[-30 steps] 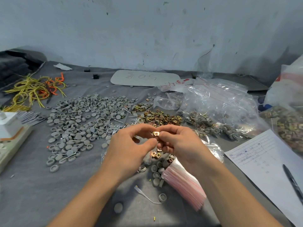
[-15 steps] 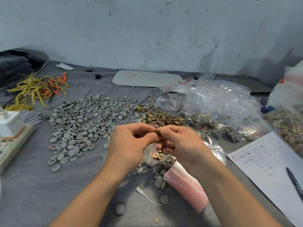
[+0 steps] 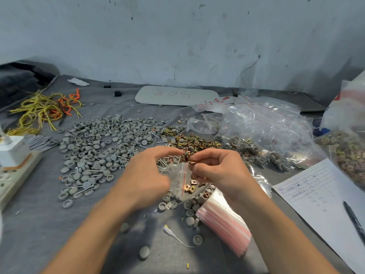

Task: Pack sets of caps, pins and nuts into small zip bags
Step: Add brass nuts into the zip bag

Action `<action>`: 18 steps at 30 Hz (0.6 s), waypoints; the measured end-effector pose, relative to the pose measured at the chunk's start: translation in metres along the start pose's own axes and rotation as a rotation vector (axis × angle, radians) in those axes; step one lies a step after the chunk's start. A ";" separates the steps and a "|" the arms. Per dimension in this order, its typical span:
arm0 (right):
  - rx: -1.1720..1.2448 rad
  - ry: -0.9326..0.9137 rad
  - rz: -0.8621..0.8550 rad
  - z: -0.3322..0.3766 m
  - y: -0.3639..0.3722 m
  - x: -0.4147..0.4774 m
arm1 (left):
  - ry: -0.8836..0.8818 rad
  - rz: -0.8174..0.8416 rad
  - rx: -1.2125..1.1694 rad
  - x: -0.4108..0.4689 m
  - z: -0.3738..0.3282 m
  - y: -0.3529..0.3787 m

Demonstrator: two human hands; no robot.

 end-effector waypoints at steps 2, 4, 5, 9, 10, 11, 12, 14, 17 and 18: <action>-0.071 0.002 -0.005 0.000 -0.003 -0.002 | 0.004 0.185 0.186 -0.002 0.003 0.007; -0.185 0.008 -0.033 -0.001 -0.008 -0.004 | -0.005 0.306 0.302 -0.006 0.005 0.019; -0.284 0.009 -0.063 -0.002 -0.011 -0.004 | 0.003 0.330 0.362 -0.008 0.006 0.025; -0.832 -0.056 -0.147 0.001 -0.014 -0.004 | 0.033 0.299 0.431 -0.006 0.007 0.043; -0.905 -0.068 -0.129 -0.001 -0.010 -0.005 | 0.033 0.273 0.421 -0.004 0.007 0.043; -0.940 -0.069 -0.108 -0.003 -0.007 -0.005 | 0.028 0.246 0.407 -0.002 0.007 0.043; -0.952 -0.066 -0.092 -0.005 -0.004 -0.005 | 0.019 0.219 0.386 0.000 0.007 0.042; -0.943 -0.073 -0.081 -0.005 -0.001 -0.003 | -0.003 0.154 0.318 0.003 0.008 0.040; -0.832 -0.125 -0.100 0.003 0.002 0.002 | -0.018 0.076 0.218 0.006 0.010 0.037; -0.776 -0.140 -0.095 0.004 0.005 0.004 | -0.013 0.067 0.184 0.006 0.010 0.037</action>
Point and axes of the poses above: each hand's wrist, its own x-axis towards the middle knuckle, its own y-axis out of the palm, z = x × y, the point moved 7 cm from there along x, towards the middle knuckle, and after that the axes turned 1 degree about -x, right-handed, at the moved point
